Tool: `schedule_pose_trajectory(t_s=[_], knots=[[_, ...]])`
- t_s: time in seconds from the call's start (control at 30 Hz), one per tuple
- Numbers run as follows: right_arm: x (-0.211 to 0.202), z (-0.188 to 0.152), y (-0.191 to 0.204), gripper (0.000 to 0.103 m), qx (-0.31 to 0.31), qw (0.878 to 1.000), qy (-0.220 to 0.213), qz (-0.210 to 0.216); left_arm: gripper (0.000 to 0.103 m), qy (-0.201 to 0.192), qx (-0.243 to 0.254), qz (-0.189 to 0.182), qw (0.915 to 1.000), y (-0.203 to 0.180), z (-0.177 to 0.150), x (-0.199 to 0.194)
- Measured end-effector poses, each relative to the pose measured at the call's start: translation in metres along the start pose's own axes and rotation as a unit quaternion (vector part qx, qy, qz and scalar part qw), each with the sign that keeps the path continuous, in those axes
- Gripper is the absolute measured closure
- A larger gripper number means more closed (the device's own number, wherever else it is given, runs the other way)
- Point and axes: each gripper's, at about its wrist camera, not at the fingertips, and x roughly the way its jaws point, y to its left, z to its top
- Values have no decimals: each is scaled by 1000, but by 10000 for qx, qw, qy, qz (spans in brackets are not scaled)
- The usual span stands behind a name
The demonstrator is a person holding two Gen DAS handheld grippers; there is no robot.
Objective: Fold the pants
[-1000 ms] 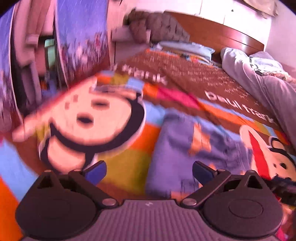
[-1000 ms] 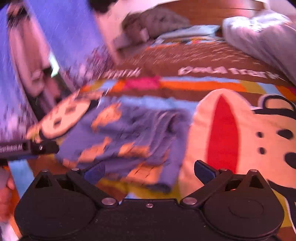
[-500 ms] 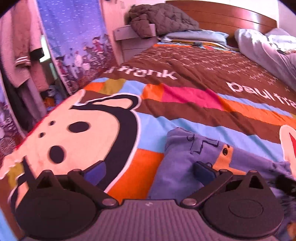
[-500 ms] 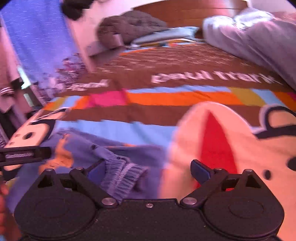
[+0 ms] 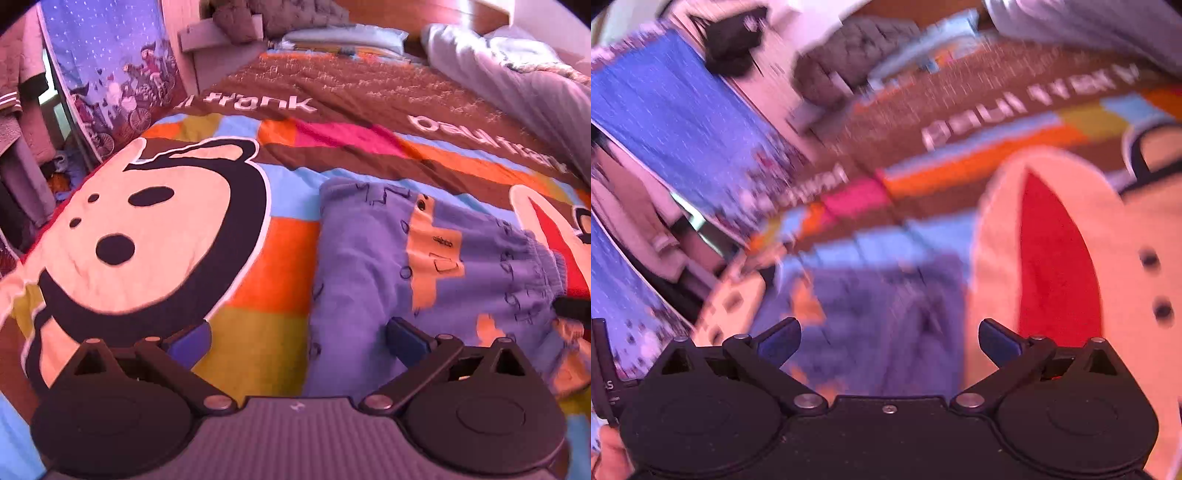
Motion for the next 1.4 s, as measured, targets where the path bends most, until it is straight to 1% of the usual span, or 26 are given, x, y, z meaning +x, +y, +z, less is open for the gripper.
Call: schedule_pose_trajectory(t_s=[0.03, 0.07, 0.13, 0.23, 0.33, 0.47, 0.53, 0.67, 0.77, 0.83, 0.9, 0.97, 1.1, 1.23, 1.3, 1.4], knots=[[2, -6, -1, 1, -109, 9998, 142, -103, 0, -138, -79, -8, 9999, 1, -6, -3], [-1, -15, 0, 1, -453, 9989, 61, -73, 0, -175, -135, -12, 9998, 2, -9, -4], [-7, -24, 5, 1, -768, 9969, 16, -182, 1, -109, -239, 19, 9997, 4, -9, -8], [-18, -29, 11, 1, -891, 9953, 131, -352, 0, 148, -492, 62, 9987, 6, -8, -19], [-30, -34, 13, 1, -974, 9941, 213, -438, 0, 236, -434, 51, 9988, 9, -10, -30], [-43, -39, 7, 1, -816, 9956, 143, -441, 0, 183, -62, 201, 9996, 6, -10, -42], [-49, -40, 1, 1, -671, 9973, 59, -306, 0, 147, 121, 293, 9994, 5, -4, -45], [-57, -37, -11, 1, -293, 9995, -104, 83, 0, -111, 300, 461, 9984, 4, 11, -53], [-57, -32, -18, 1, -22, 9993, -251, 276, 0, -164, 396, 468, 9980, 3, 21, -53], [-53, -29, -22, 1, 107, 9989, -249, 382, 0, -165, 425, 459, 9979, 1, 26, -51], [-47, -25, -22, 1, 89, 9992, -207, 342, 0, -179, 461, 439, 9978, 1, 30, -48], [-40, -23, -19, 1, -77, 9995, -163, 259, 0, -198, 520, 461, 9974, 0, 33, -44], [-27, -22, -17, 1, -309, 9991, -130, 276, 0, -206, 635, 501, 9965, -1, 36, -33], [-17, -18, -20, 1, -218, 9983, -174, 520, 0, -109, 578, 329, 9977, -1, 34, -18], [-10, -15, -24, 1, -62, 9978, -187, 638, 0, 32, 476, 121, 9988, -1, 31, -11], [-4, -14, -23, 0, -11, 9973, -257, 687, 0, 336, 218, -241, 9989, 4, 25, 1]])
